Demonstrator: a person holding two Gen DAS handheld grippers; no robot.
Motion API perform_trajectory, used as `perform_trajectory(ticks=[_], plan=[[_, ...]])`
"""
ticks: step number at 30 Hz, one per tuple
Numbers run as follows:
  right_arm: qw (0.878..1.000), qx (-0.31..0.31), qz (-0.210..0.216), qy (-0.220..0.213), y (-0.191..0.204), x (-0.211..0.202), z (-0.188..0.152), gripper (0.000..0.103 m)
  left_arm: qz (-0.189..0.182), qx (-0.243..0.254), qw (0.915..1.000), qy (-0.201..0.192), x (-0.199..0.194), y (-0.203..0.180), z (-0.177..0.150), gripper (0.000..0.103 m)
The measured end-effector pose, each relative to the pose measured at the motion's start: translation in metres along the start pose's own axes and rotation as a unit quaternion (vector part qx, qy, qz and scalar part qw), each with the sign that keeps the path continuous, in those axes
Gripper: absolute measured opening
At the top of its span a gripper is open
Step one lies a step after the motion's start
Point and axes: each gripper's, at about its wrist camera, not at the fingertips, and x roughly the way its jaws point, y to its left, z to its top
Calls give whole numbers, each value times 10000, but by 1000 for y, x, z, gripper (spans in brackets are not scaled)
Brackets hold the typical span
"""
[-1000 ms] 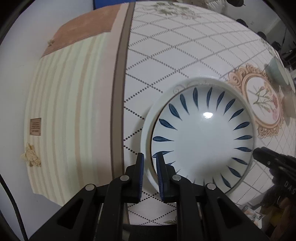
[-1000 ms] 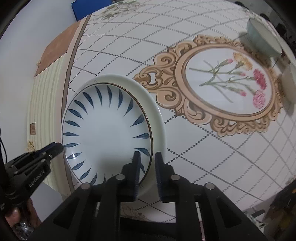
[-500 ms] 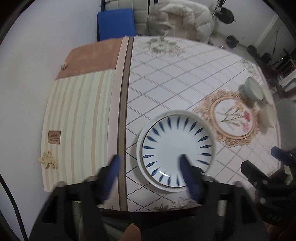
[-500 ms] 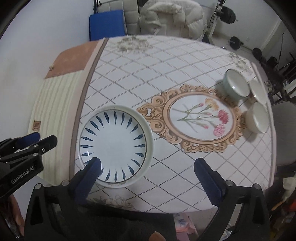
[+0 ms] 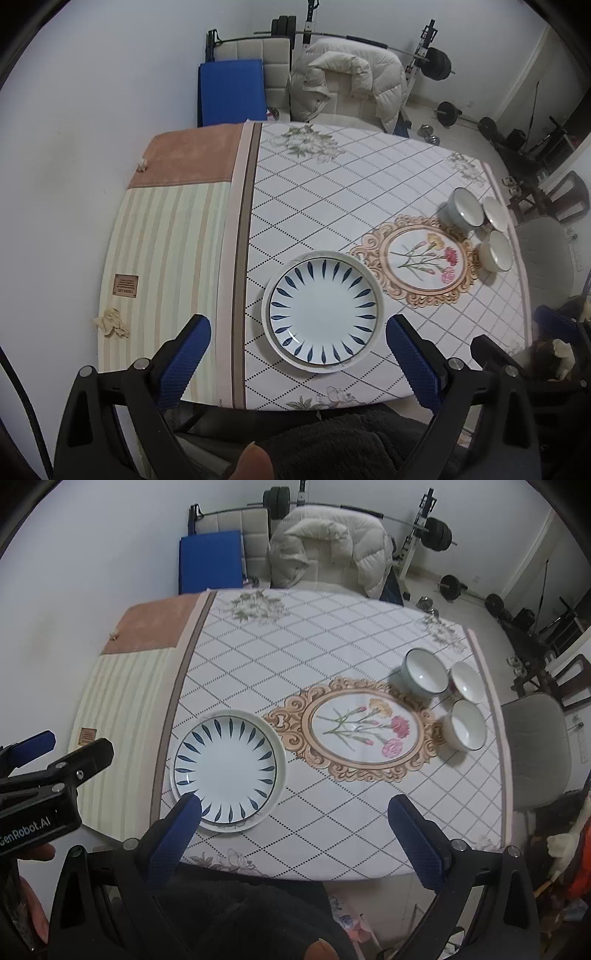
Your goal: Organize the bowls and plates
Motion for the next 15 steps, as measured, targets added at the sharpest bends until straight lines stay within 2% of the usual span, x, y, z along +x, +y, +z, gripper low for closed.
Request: perform_trajectory(ticks=[5,15], plan=[[9998,-50,-72,-170,-2,-35,-2,103,16,-65,9999,-75,-27,-4,-6,97],[9997,-109,-1,-229,-10,-70,-4,103,96,-110,9998,-121,-54,-10,-13,97]])
